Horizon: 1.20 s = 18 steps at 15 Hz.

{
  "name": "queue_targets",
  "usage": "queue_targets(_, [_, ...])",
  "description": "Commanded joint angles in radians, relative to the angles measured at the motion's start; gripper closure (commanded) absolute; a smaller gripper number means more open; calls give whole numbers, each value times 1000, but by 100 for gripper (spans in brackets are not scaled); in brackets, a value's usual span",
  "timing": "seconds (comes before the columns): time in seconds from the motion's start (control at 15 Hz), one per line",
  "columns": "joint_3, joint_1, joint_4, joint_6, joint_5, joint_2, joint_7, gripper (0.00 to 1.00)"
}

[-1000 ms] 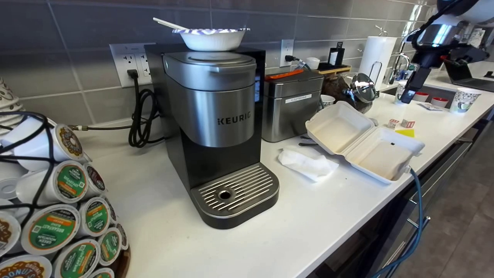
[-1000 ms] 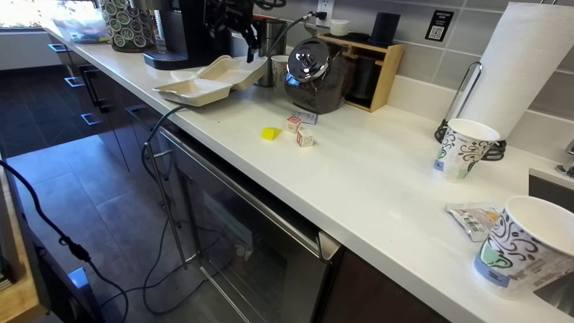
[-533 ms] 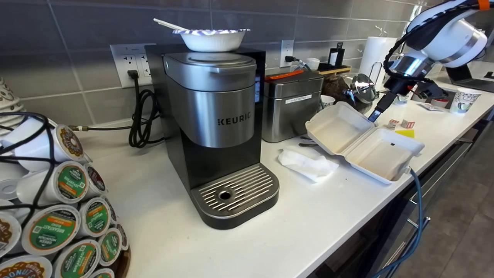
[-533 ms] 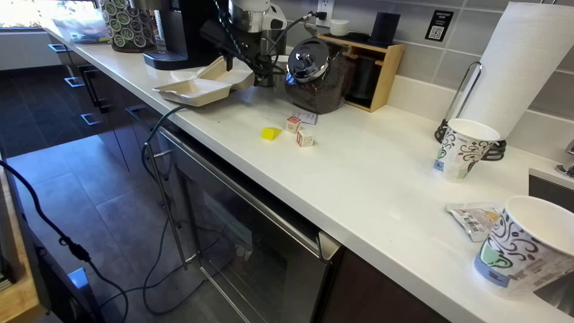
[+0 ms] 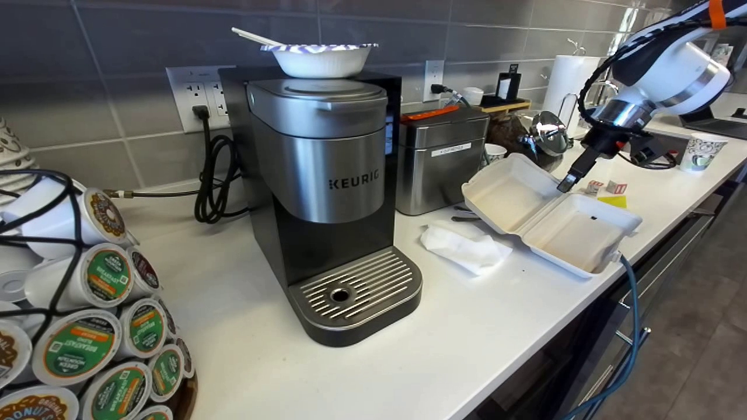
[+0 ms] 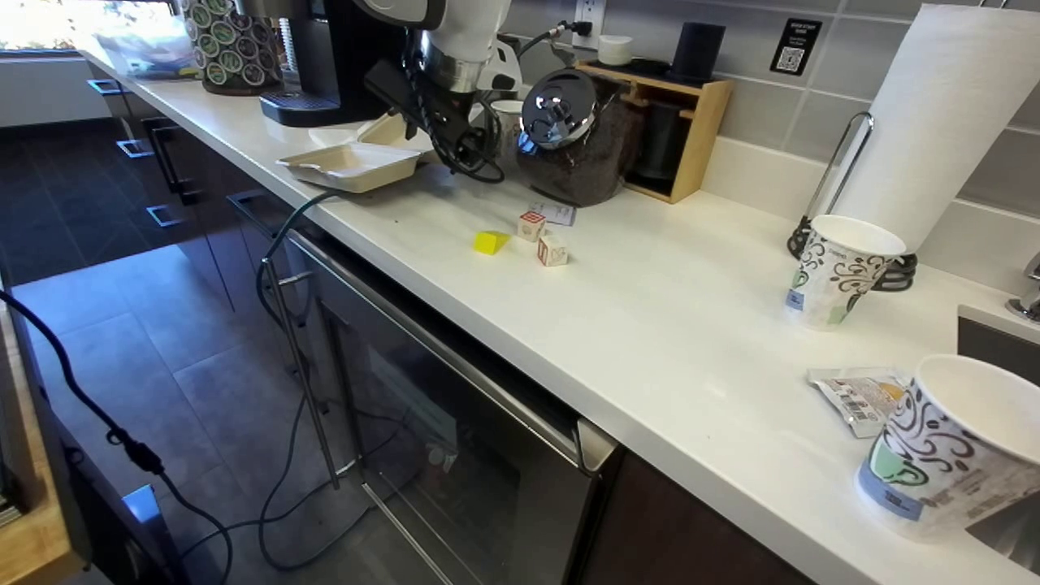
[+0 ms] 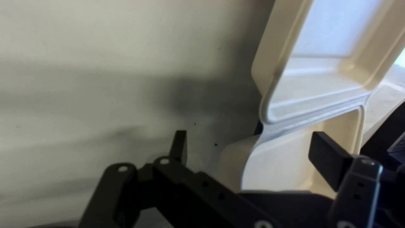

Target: Move the lunch pack to the right

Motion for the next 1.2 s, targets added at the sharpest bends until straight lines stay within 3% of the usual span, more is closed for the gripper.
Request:
queue_targets(0.0, [0,-19,34,-117,10,12,8,26])
queue_targets(0.07, [-2,-19,43,-138,10,17,8,30])
queue_targets(0.67, [-12,-21,84,-249,-3,46,20,100])
queue_targets(1.13, [-43,-67,-36,-560,-4,-132,-242,100])
